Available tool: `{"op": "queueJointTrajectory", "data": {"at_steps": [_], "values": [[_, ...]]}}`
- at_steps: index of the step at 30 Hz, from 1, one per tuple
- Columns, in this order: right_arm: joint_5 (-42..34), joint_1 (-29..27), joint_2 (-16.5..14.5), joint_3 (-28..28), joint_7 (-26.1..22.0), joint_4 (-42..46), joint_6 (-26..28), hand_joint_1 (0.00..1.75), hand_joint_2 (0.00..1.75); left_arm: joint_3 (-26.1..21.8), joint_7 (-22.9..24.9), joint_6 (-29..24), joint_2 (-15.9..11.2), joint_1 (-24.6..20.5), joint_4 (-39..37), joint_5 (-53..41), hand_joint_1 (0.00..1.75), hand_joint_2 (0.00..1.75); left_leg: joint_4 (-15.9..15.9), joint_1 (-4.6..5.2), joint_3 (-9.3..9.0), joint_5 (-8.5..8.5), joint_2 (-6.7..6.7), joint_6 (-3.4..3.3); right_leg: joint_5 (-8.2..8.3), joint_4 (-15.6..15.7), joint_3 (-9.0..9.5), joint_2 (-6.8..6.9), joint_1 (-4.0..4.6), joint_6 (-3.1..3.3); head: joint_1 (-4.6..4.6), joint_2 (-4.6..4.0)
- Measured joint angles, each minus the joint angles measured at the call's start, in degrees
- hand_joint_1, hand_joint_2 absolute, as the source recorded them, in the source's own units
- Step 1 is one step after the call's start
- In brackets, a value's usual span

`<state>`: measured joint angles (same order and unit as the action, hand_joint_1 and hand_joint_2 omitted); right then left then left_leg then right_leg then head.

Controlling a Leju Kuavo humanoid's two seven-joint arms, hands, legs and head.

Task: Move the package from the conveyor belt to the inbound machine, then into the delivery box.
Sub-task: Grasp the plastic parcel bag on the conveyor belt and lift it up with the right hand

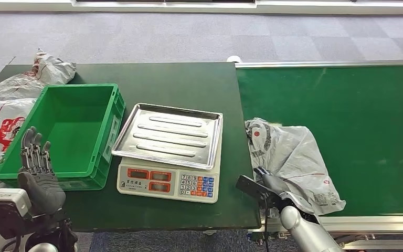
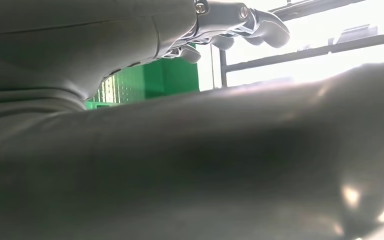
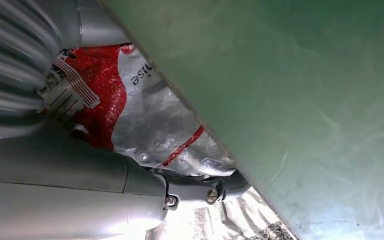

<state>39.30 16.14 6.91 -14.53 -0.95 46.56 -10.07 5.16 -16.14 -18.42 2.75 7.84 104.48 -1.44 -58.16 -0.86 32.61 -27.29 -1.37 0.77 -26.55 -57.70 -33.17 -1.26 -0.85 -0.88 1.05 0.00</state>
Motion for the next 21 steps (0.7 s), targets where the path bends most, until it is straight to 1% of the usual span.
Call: {"op": "queueJointTrajectory", "data": {"at_steps": [3,4,7,9,13,21], "values": [[1.4,-0.2,0.0,-0.6,0.2,0.0,1.1,1.43,1.75,0.0,0.4,0.0,0.0,-0.1,0.0,-0.3,0.0,0.0,0.0,0.0,-0.03,0.0,0.0,0.0,0.0,0.0,0.04,0.0,0.0,0.0,0.0,0.0],[2.4,-0.4,0.0,-0.9,0.5,0.2,1.9,1.75,1.75,0.0,0.5,0.1,0.1,0.0,0.0,-0.3,0.0,0.0,0.0,0.0,-0.03,0.0,-0.02,0.0,0.0,0.0,0.05,0.0,-0.01,0.0,0.0,0.0],[5.1,-1.3,0.0,-1.4,1.5,1.4,4.7,1.75,1.75,0.0,0.6,0.3,0.2,0.3,0.3,0.2,0.0,0.0,0.0,0.0,-0.03,0.0,-0.06,0.0,0.0,0.0,0.08,0.02,-0.01,0.0,-0.01,0.0],[6.1,-2.1,0.0,-1.5,2.2,2.7,5.6,1.75,1.75,0.0,0.6,0.5,0.2,0.8,0.6,0.5,0.0,0.0,0.0,0.0,-0.03,0.0,-0.07,0.0,0.0,0.0,0.08,0.03,-0.01,0.0,-0.01,0.0],[6.6,-4.1,0.3,-1.5,3.1,6.6,5.9,1.75,1.75,0.0,0.2,1.0,0.2,1.6,0.8,1.1,0.0,0.0,0.0,0.0,-0.02,-0.01,-0.06,0.0,-0.01,0.0,0.05,0.02,-0.01,0.0,0.0,0.0],[5.6,-7.8,1.1,-0.9,3.3,12.5,6.1,1.75,1.75,0.0,-0.5,1.7,0.5,2.1,0.9,1.4,0.0,0.0,0.0,0.0,0.03,-0.02,-0.07,0.02,-0.05,0.0,-0.01,0.02,0.02,0.06,0.0,0.0]]}}
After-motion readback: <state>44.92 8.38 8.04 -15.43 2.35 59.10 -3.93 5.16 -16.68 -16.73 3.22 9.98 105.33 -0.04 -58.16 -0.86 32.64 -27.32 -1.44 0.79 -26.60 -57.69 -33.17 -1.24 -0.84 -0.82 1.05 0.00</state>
